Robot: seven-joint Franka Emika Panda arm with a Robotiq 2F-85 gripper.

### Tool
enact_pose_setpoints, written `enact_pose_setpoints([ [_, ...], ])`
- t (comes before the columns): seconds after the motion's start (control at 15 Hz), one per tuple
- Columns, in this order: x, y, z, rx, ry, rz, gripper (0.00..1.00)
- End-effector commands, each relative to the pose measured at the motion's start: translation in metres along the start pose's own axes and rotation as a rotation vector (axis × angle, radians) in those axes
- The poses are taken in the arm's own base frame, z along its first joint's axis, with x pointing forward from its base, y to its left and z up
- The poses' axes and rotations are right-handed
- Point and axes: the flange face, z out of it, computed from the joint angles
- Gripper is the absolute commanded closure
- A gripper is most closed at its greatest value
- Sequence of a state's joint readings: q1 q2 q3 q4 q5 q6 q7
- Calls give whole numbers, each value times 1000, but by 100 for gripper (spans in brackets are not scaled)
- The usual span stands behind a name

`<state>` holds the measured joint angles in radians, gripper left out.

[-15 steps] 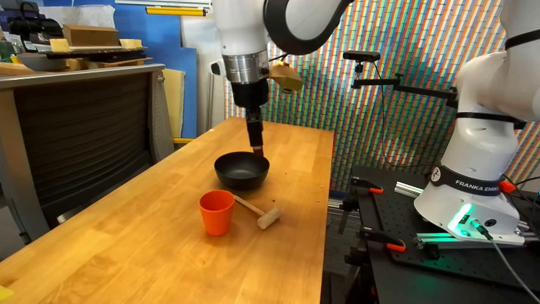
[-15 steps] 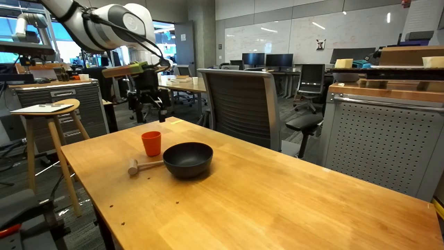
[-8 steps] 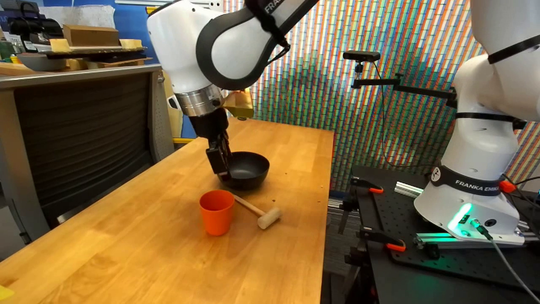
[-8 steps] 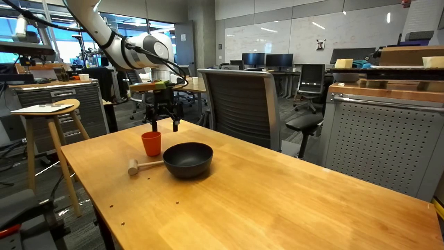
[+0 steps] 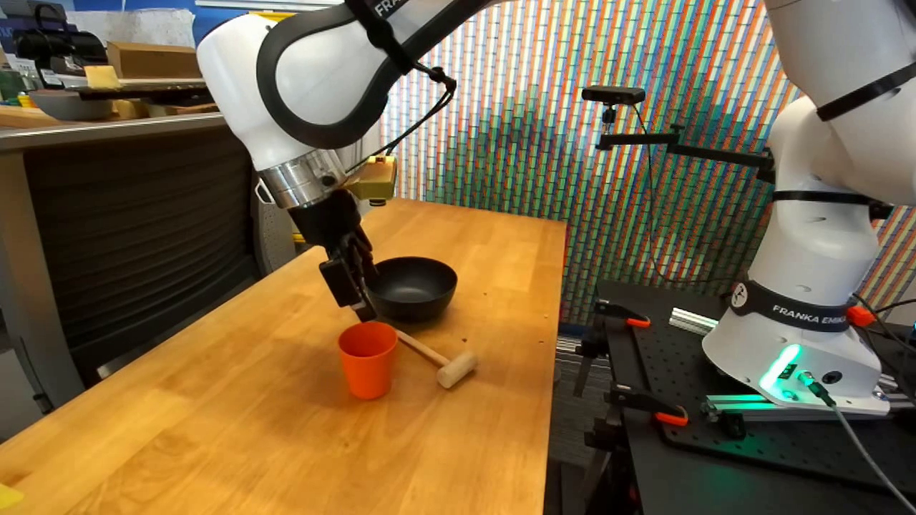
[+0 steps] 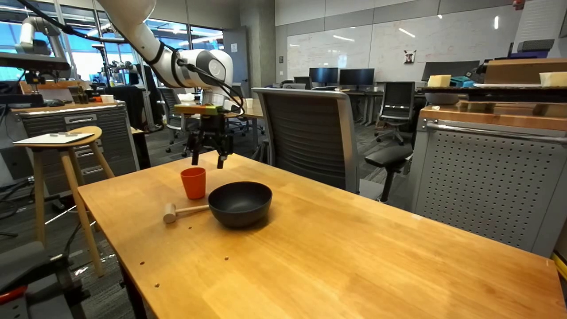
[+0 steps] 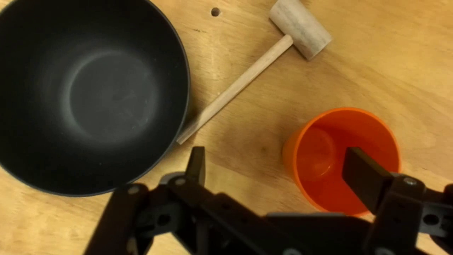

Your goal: Put the orange cup inside the black bowl

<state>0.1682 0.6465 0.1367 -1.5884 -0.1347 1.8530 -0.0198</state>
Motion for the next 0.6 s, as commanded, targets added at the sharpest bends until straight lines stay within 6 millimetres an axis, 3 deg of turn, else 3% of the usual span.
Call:
enact_pose_setpoints([
  [0.0,13,-4,11,69,-57,-12,0],
  [0.13,15,-4,24,87,-74,-3,0],
  [0.2,16,-4,31,88,-69,-7,25],
  [0.27,17,-4,36,91,-69,-2,26],
  [0.53,18,-4,43,118,-71,1,58],
])
